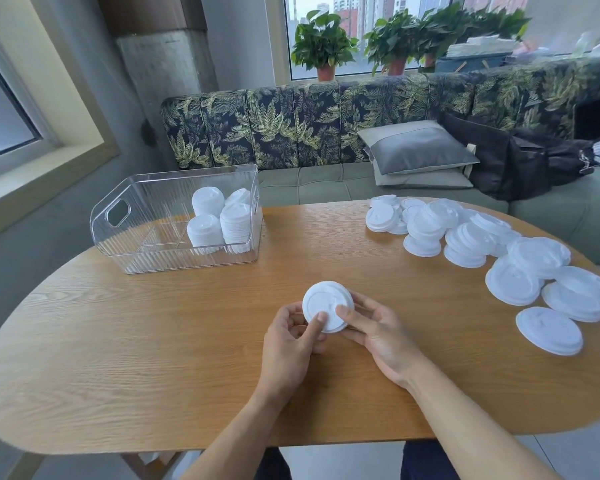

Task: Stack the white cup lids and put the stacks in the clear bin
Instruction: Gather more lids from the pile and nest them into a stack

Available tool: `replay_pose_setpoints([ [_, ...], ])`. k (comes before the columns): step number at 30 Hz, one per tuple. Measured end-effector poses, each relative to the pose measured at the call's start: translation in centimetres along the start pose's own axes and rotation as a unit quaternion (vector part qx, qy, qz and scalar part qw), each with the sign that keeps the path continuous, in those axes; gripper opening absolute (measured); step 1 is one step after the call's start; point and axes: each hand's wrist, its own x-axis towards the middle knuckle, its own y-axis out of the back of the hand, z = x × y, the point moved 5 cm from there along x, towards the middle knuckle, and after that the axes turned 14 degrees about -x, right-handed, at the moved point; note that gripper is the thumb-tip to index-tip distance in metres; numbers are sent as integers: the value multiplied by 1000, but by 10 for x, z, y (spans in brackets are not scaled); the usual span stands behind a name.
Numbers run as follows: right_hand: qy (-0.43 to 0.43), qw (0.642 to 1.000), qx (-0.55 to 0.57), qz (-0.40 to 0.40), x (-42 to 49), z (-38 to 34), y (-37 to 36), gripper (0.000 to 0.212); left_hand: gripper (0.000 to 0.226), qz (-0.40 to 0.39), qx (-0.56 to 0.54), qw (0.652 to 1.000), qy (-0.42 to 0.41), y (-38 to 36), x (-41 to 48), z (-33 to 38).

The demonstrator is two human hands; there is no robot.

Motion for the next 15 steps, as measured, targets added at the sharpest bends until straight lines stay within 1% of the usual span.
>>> replay_pose_setpoints([
  [3,-1,999,20,26,-1,-2,1,65,47,-3,-6,1000,-3,0,0,0],
  [5,-6,999,25,47,-2,-2,2,65,45,-2,-3,1000,-3,0,0,-1],
  [8,-10,999,8,41,-2,-1,1,51,36,6,5,1000,-2,2,2,-3],
  [10,-10,1000,-6,26,-2,-1,-1,40,35,6,10,1000,-4,3,3,-3],
  [11,-11,1000,-5,26,-2,-1,-1,40,35,4,12,1000,-5,3,3,-3],
  [15,-13,999,22,48,-3,-2,1,53,39,-6,11,1000,-12,2,1,0],
])
